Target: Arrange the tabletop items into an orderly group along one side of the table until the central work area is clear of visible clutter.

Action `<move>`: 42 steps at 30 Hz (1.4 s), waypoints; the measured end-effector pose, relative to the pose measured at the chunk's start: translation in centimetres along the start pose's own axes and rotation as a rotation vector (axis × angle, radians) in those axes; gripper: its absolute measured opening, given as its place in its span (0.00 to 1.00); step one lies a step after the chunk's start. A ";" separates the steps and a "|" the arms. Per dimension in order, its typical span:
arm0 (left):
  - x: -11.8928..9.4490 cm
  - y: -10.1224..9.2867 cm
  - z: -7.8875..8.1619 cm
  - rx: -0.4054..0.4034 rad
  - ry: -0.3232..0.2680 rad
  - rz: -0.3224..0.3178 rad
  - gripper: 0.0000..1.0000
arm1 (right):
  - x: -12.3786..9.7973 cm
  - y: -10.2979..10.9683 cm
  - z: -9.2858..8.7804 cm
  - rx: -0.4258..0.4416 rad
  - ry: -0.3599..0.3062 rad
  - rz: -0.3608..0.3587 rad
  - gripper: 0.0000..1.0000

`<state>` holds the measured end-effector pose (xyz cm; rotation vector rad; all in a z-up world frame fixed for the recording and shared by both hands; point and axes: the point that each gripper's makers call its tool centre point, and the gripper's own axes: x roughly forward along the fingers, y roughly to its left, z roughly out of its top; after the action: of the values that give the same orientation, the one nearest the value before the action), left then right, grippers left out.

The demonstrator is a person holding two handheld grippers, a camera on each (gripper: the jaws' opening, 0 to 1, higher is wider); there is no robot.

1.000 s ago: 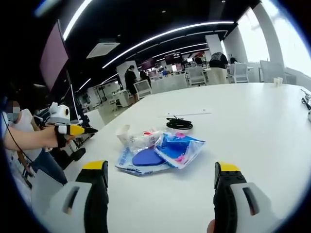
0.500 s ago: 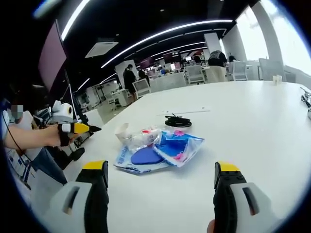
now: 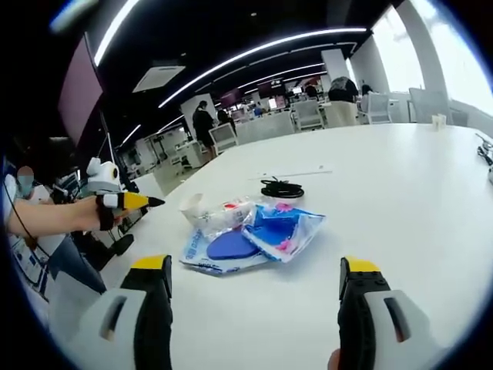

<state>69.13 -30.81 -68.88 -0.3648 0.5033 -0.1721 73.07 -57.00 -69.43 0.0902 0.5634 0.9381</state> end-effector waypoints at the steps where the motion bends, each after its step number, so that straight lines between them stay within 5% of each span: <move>1: 0.1 0.0 0.0 0.001 -0.001 0.001 0.94 | 0.1 0.0 0.0 0.000 -0.001 0.001 0.88; 25: 0.4 -0.2 0.0 -0.007 -0.003 -0.007 0.93 | 2.3 0.3 2.6 -0.049 -0.013 0.033 0.88; 42: -0.5 -1.7 0.2 0.013 0.000 -0.035 0.93 | 2.0 -0.3 5.2 -0.109 -0.030 0.013 0.87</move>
<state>68.72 -32.14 -67.84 -0.3607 0.4957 -0.2091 76.77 -54.73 -65.92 0.0104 0.4836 0.9766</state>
